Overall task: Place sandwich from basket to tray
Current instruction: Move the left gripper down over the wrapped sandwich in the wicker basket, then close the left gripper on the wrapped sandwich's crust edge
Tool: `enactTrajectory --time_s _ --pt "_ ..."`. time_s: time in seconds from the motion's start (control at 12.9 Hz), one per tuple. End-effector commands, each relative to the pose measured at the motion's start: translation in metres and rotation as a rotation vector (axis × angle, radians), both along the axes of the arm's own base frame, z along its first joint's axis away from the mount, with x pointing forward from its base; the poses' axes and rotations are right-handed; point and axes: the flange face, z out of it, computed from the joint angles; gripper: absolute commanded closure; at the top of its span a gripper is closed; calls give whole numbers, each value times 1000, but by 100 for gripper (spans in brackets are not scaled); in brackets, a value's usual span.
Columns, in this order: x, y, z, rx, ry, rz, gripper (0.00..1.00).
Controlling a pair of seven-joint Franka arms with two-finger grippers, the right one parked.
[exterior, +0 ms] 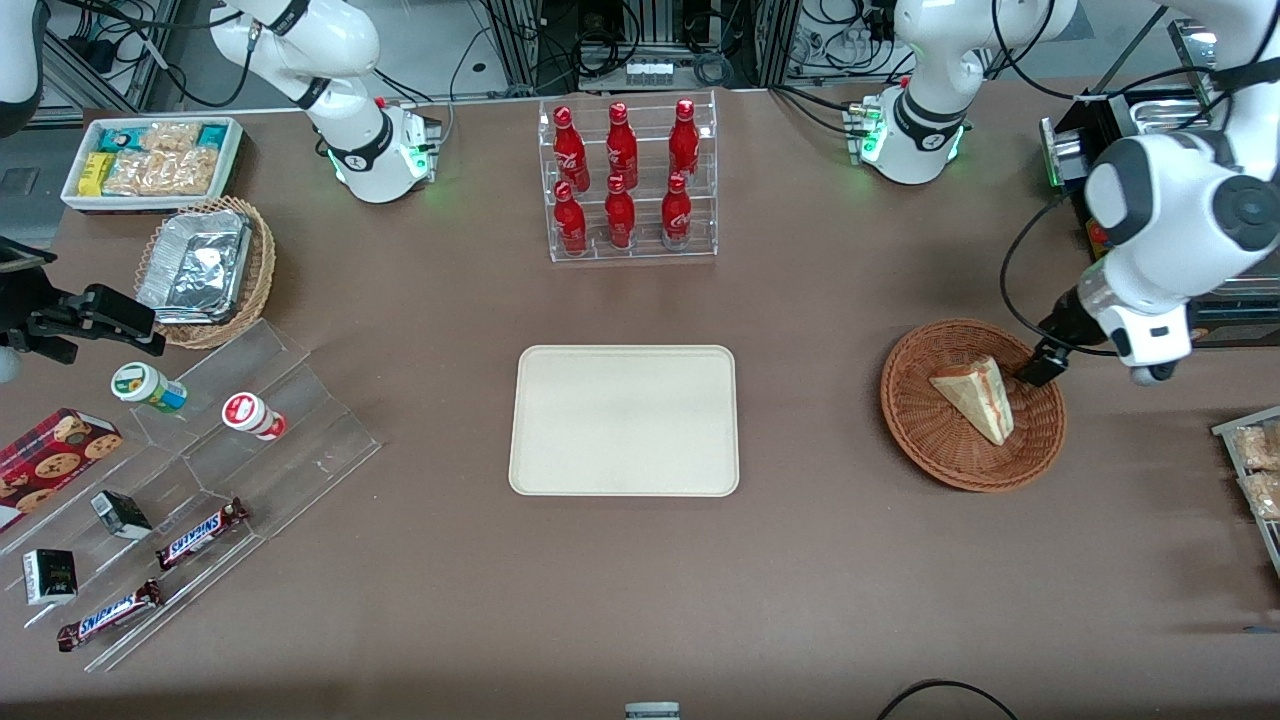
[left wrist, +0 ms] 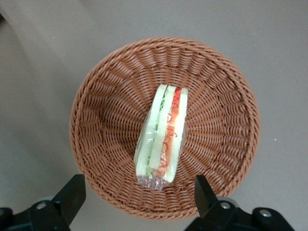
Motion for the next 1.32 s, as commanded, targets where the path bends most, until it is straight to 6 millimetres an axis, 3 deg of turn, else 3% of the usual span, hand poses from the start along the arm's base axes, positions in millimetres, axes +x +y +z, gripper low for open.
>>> enactTrajectory --time_s 0.0,0.39,0.62,1.09,1.16,1.24 --pt "-26 -3 -32 6 -49 25 0" --pt "-18 -27 -72 19 -57 -32 0" --pt "-18 -35 -83 61 -43 -109 0" --pt "-15 -33 -100 77 -54 -125 0" --pt "-13 -34 -102 76 -52 -124 5" --pt "-12 -34 -106 77 -48 -125 23"
